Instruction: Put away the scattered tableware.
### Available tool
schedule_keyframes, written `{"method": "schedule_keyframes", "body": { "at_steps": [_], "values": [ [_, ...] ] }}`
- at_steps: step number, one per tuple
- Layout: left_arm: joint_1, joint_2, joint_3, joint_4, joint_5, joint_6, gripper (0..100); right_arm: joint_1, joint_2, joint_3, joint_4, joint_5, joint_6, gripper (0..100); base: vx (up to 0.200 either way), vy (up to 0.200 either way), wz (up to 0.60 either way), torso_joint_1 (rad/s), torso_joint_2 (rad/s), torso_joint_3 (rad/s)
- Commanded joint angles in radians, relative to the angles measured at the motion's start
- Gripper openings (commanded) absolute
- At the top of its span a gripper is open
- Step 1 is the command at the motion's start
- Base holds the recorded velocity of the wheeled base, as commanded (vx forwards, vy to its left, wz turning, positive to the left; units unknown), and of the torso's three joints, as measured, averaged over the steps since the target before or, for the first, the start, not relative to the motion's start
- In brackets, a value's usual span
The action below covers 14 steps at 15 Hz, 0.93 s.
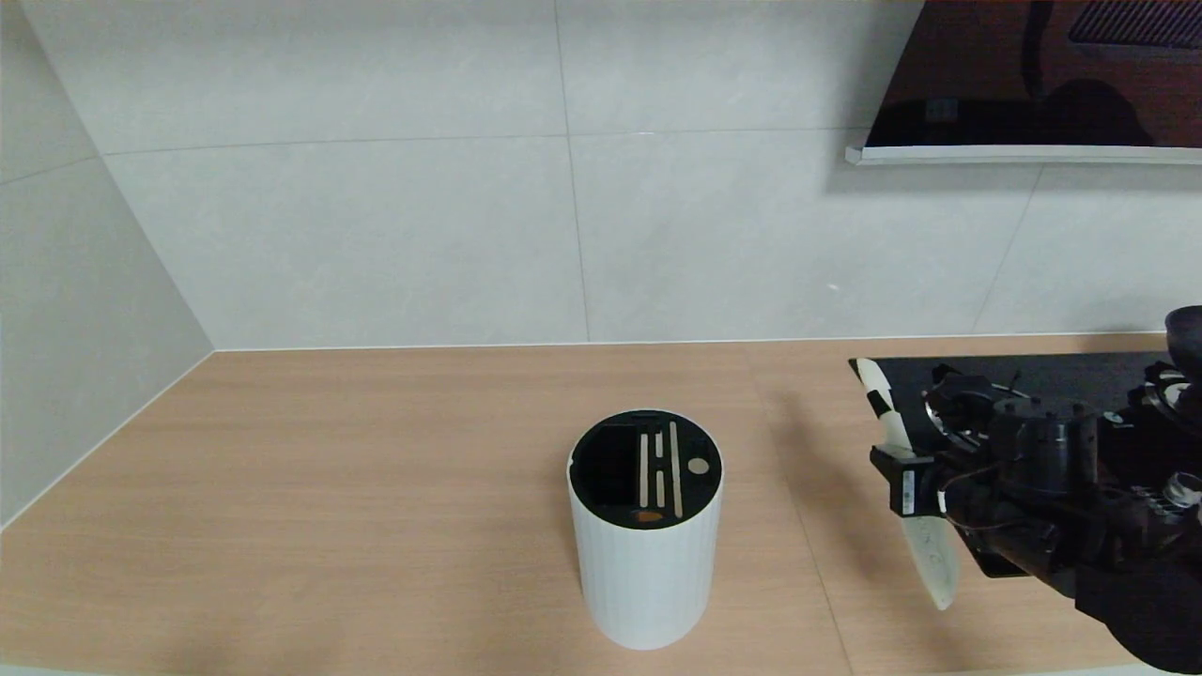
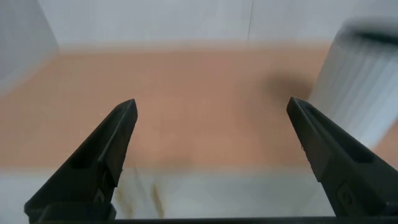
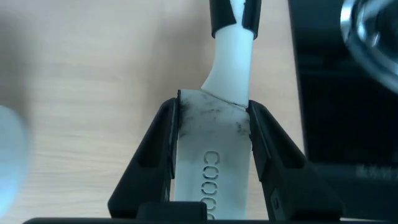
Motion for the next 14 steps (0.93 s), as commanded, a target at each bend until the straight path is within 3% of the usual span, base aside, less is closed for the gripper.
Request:
{"method": "schedule_keyframes", "body": {
  "at_steps": [1,4,5,6,9,10,12,14],
  "values": [
    [0.0,0.006,-0.09,0.069,-0.079,0.001,100,0.008,-0.079,-0.023,-0.002,0.012,-0.021,0,0.0,0.0,0.0,0.0,0.0,0.0],
    [-0.001,0.16,-0.312,0.302,-0.246,0.001,100,0.008,-0.081,-0.13,0.012,0.016,-0.081,0,0.0,0.0,0.0,0.0,0.0,0.0],
    [-0.001,0.272,-0.386,0.327,-0.331,0.001,100,0.01,-0.084,-0.202,0.07,0.016,-0.081,0,0.0,0.0,0.0,0.0,0.0,0.0],
    [-0.001,0.371,-0.433,0.327,-0.375,0.001,100,0.011,-0.097,-0.261,0.139,0.016,-0.081,0,0.0,0.0,0.0,0.0,0.0,0.0],
    [-0.014,0.597,-0.551,0.325,-0.466,0.003,100,0.025,-0.101,-0.371,0.225,0.021,-0.081,0,0.0,0.0,0.0,0.0,0.0,0.0],
    [-0.061,0.738,-0.634,0.323,-0.518,0.003,100,0.049,-0.104,-0.429,0.259,0.035,-0.081,0,0.0,0.0,0.0,0.0,0.0,0.0],
    [-0.169,0.882,-0.729,0.307,-0.521,-0.002,100,0.108,-0.124,-0.463,0.294,0.036,-0.08,0,0.0,0.0,0.0,0.0,0.0,0.0],
    [-0.288,0.999,-0.765,0.233,-0.519,-0.016,100,0.16,-0.148,-0.486,0.322,0.036,-0.078,0,0.0,0.0,0.0,0.0,0.0,0.0]
  ]
}}
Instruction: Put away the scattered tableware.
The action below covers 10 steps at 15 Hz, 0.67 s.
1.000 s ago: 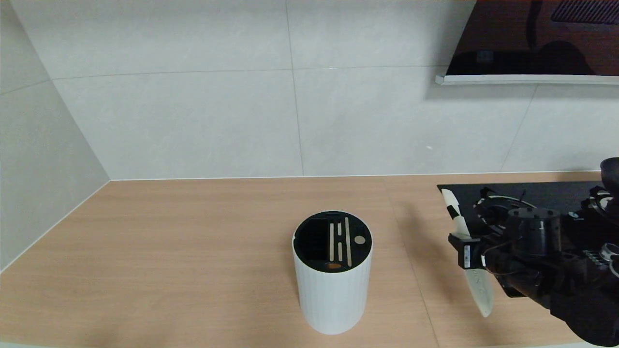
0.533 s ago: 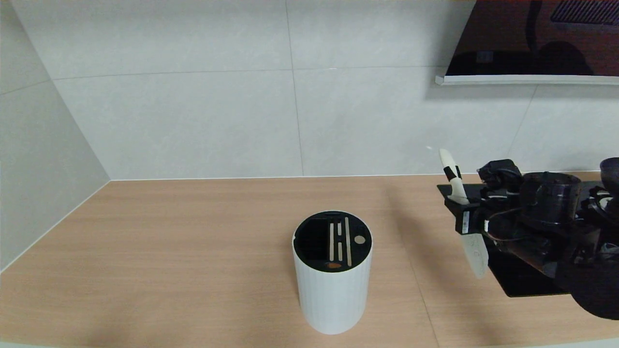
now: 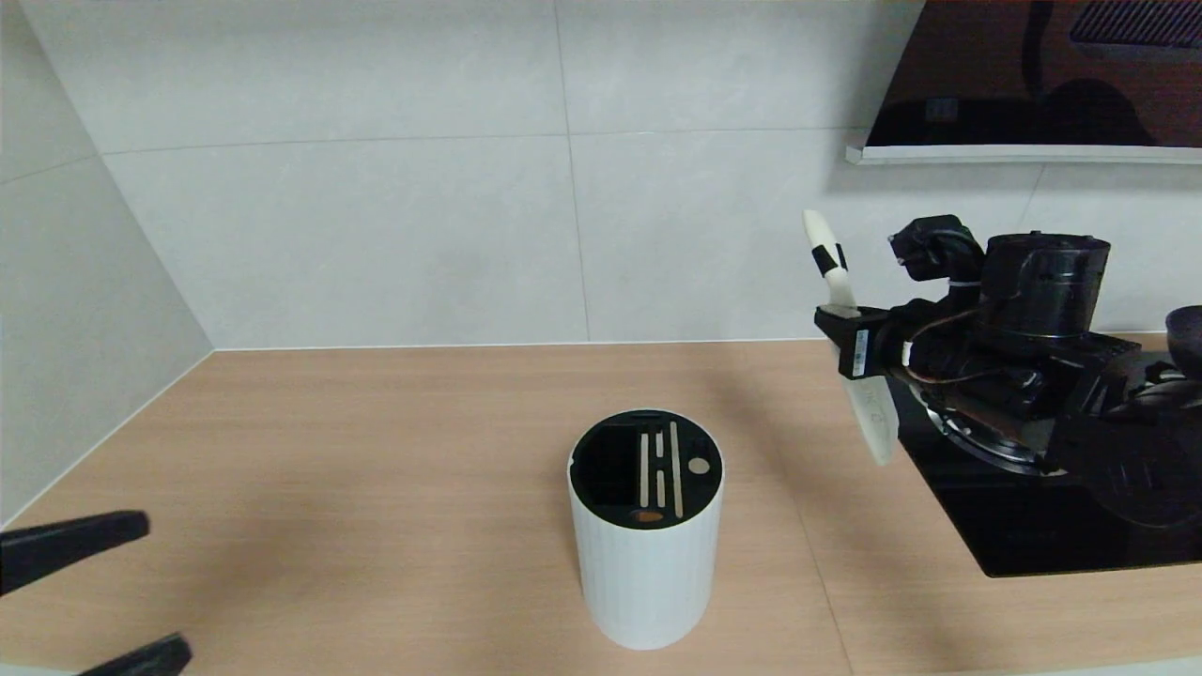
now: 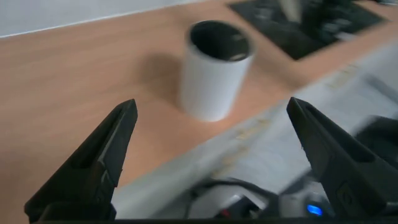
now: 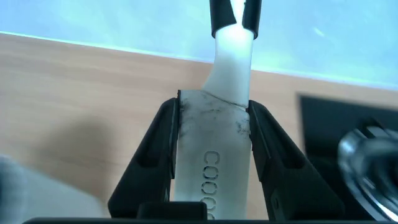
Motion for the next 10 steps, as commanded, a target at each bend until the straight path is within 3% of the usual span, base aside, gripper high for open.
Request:
{"method": "schedule_keyframes", "body": {
  "at_steps": [1,3,4,6,8,9,10],
  "values": [
    [-0.184,0.256,-0.081,-0.081,-0.013,-0.018,100,0.052,-0.052,-0.029,0.023,0.001,0.003,0,0.0,0.0,0.0,0.0,0.0,0.0],
    [-0.254,0.296,-0.07,-0.115,-0.017,-0.085,100,0.106,-0.098,-0.012,0.066,0.001,0.033,0,0.0,0.0,0.0,0.0,0.0,0.0],
    [-0.267,0.315,-0.07,-0.139,-0.021,-0.138,100,0.126,-0.115,0.008,0.071,0.001,0.056,0,0.0,0.0,0.0,0.0,0.0,0.0],
    [-0.29,0.341,-0.047,-0.29,-0.021,-0.245,100,0.183,-0.126,0.028,0.071,0.001,0.062,0,0.0,0.0,0.0,0.0,0.0,0.0],
    [-0.356,0.381,-0.034,-0.497,-0.021,-0.455,100,0.264,-0.121,0.045,0.071,-0.004,0.064,0,0.0,0.0,0.0,0.0,0.0,0.0],
    [-0.361,0.391,-0.032,-0.523,-0.021,-0.486,100,0.275,-0.12,0.049,0.069,-0.006,0.064,0,0.0,0.0,0.0,0.0,0.0,0.0],
    [-0.362,0.44,-0.032,-0.615,-0.021,-0.573,100,0.319,-0.117,0.074,0.062,-0.002,0.064,0,0.0,0.0,0.0,0.0,0.0,0.0]
  ]
}}
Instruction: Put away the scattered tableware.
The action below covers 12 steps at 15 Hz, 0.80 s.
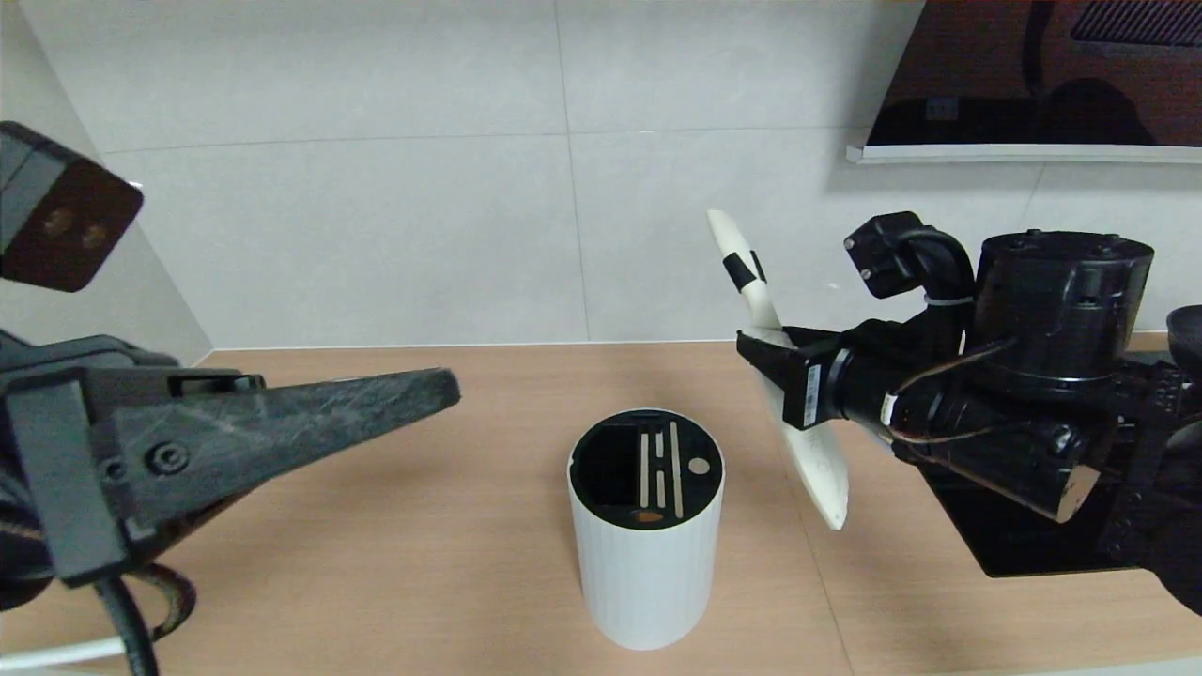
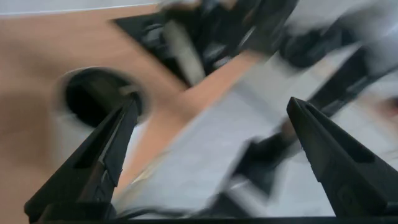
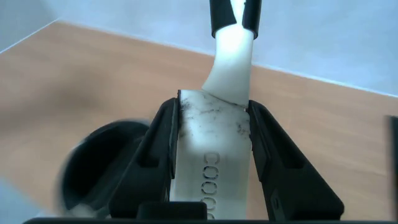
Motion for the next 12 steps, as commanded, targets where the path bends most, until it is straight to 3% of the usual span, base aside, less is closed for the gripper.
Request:
{"method": "schedule_keyframes", "body": {
  "at_steps": [1,4,5,6,8,10,12],
  "values": [
    [-0.017,0.098,0.005,-0.074,0.002,-0.06,100,0.067,0.007,0.023,-0.004,-0.001,0.003,0,0.0,0.0,0.0,0.0,0.0,0.0],
    [-0.017,0.178,0.027,-0.223,0.016,-0.14,100,0.112,0.025,0.012,-0.006,-0.001,0.069,0,0.0,0.0,0.0,0.0,0.0,0.0],
    [-0.018,0.215,0.033,-0.307,0.046,-0.2,100,0.131,0.025,0.006,-0.009,-0.001,0.085,0,0.0,0.0,0.0,0.0,0.0,0.0],
    [-0.021,0.247,0.033,-0.352,0.092,-0.223,100,0.15,0.025,0.006,-0.009,-0.001,0.094,0,0.0,0.0,0.0,0.0,0.0,0.0],
    [-0.051,0.301,0.028,-0.37,0.177,-0.208,100,0.194,0.027,0.009,-0.009,-0.002,0.106,0,0.0,0.0,0.0,0.0,0.0,0.0],
    [-0.097,0.358,0.03,-0.372,0.23,-0.143,100,0.225,0.031,0.015,-0.009,-0.004,0.108,0,0.0,0.0,0.0,0.0,0.0,0.0],
    [-0.109,0.378,0.031,-0.398,0.235,-0.143,100,0.228,0.033,0.015,-0.009,-0.002,0.109,0,0.0,0.0,0.0,0.0,0.0,0.0]
  ]
}}
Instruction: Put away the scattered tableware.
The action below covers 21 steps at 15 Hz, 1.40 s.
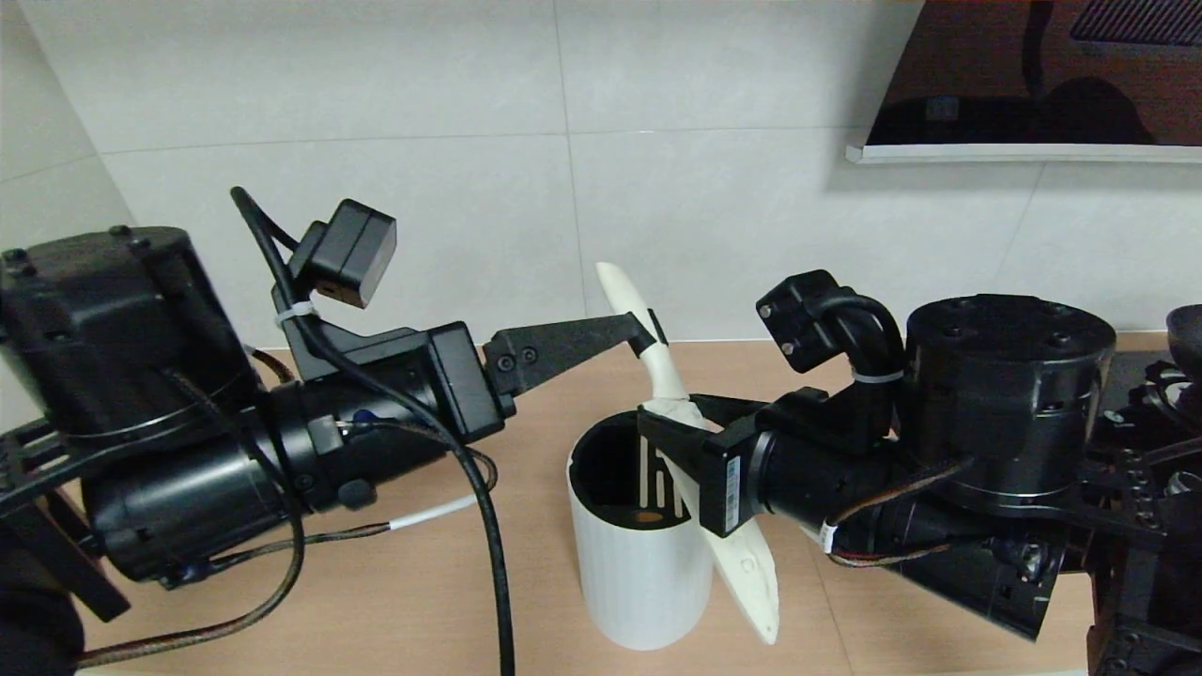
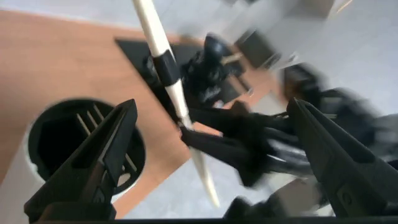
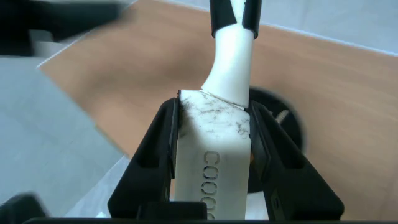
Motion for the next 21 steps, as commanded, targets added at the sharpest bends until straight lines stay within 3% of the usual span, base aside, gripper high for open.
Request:
{"method": "schedule_keyframes", "body": {
  "at_steps": [1,3,5,12,20,21],
  "values": [
    [-0.02,0.06,0.002,-0.033,0.01,-0.001,100,0.007,0.005,0.001,0.0,0.0,0.0,0,0.0,0.0,0.0,0.0,0.0,0.0],
    [-0.045,0.131,0.006,-0.095,0.085,0.005,100,0.009,0.003,0.001,0.0,0.0,0.0,0,0.0,0.0,0.0,0.0,0.0,0.0],
    [-0.058,0.169,0.006,-0.14,0.119,0.007,100,0.024,0.005,0.006,0.0,0.0,0.0,0,0.0,0.0,0.0,0.0,0.0,0.0],
    [-0.058,0.203,0.003,-0.214,0.137,0.005,100,0.024,0.003,0.007,0.0,0.0,0.0,0,0.0,0.0,0.0,0.0,0.0,0.0],
    [-0.058,0.214,0.003,-0.217,0.151,0.007,100,0.026,0.003,0.021,0.0,0.002,-0.003,0,0.0,0.0,0.0,0.0,0.0,0.0],
    [-0.058,0.215,0.003,-0.217,0.151,0.007,0,0.026,0.003,0.021,0.0,0.002,-0.003,0,0.0,0.0,0.0,0.0,0.0,0.0]
  ]
}}
